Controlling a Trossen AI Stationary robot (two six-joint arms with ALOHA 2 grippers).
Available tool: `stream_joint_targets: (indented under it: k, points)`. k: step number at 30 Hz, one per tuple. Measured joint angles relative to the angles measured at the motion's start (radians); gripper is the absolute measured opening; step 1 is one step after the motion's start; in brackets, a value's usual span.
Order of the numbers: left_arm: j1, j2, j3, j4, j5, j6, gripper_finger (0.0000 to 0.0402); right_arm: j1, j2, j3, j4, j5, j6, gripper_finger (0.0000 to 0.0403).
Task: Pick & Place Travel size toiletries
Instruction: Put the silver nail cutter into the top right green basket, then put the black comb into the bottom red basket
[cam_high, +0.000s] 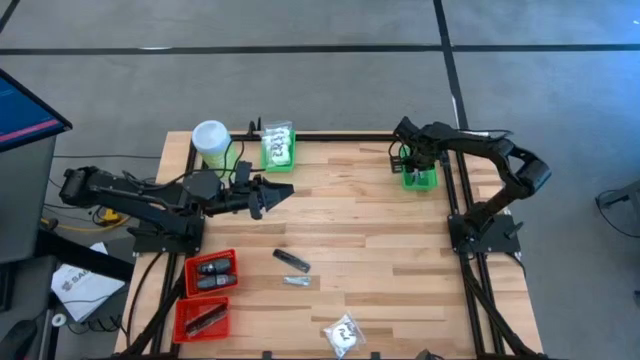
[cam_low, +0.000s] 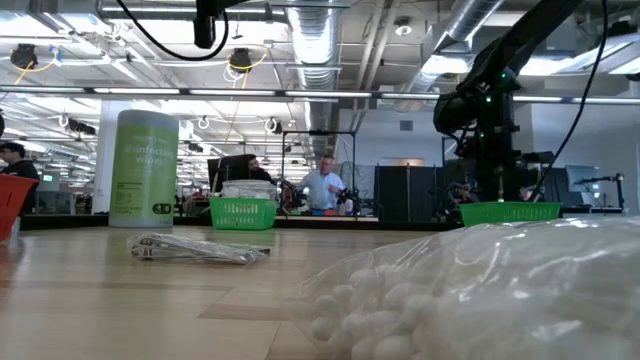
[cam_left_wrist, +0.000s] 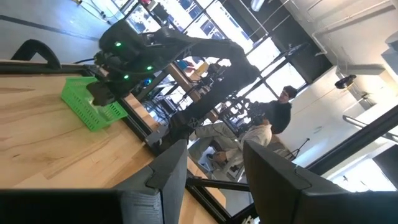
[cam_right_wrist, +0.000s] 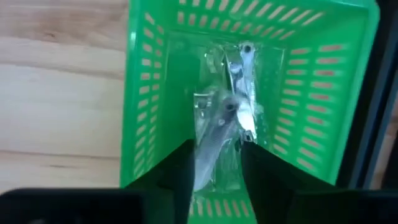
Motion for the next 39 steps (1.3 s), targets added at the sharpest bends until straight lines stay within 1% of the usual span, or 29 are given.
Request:
stream_joint_targets:
  k: [6, 9, 12, 15, 18, 23, 24, 26, 28, 29, 31, 33, 34, 39]
  points:
    - [0.0, 0.0, 0.0, -0.027, 0.0, 0.0, 0.0151, 0.001, -0.087, 0.0, -0.005, 0.015, -0.047, 0.0187]
    - [0.001, 0.0, 0.0, -0.028, 0.0, 0.0, 0.0151, 0.011, -0.147, 0.0, -0.003, 0.011, -0.072, 0.0211]
    - [0.001, 0.0, 0.0, -0.046, 0.008, 0.001, 0.0151, 0.032, -0.211, 0.0, 0.001, -0.012, -0.085, 0.0224]
    - [-0.002, 0.0, 0.0, -0.106, 0.041, 0.001, 0.0146, 0.072, -0.274, 0.0, 0.011, -0.044, -0.089, 0.0228]
    - [-0.002, 0.015, 0.0, -0.186, 0.087, 0.001, 0.013, 0.122, -0.321, 0.0, 0.062, -0.113, -0.083, 0.0223]
    - [-0.01, 0.079, 0.001, -0.355, 0.223, 0.044, 0.0074, 0.224, -0.356, 0.001, 0.187, -0.307, -0.054, 0.0198]
    - [-0.017, 0.1, -0.001, -0.396, 0.243, 0.045, 0.0059, 0.248, -0.357, 0.001, 0.205, -0.349, -0.033, 0.0189]
    - [-0.029, 0.156, -0.001, -0.417, 0.283, 0.046, 0.0026, 0.299, -0.347, 0.001, 0.248, -0.415, 0.009, 0.0167]
    - [-0.044, 0.213, -0.001, -0.435, 0.34, 0.05, 0.0008, 0.353, -0.332, 0.001, 0.291, -0.457, 0.039, 0.0136]
    - [-0.053, 0.245, 0.0, -0.427, 0.368, 0.052, 0.0007, 0.381, -0.325, 0.002, 0.312, -0.465, 0.051, 0.0117]
    - [-0.078, 0.307, 0.0, -0.438, 0.393, 0.047, 0.0004, 0.435, -0.308, 0.001, 0.33, -0.473, 0.066, 0.0074]
    - [-0.108, 0.369, 0.0, -0.434, 0.395, 0.043, 0.0001, 0.492, -0.29, 0.001, 0.348, -0.474, 0.077, 0.0027]
    - [-0.118, 0.399, 0.0, -0.43, 0.394, 0.039, 0.0001, 0.519, -0.281, 0.001, 0.354, -0.474, 0.08, 0.0014]
    - [-0.134, 0.527, 0.0, -0.426, 0.367, 0.012, 0.0, 0.637, -0.21, 0.001, 0.4, -0.46, 0.133, 0.0009]
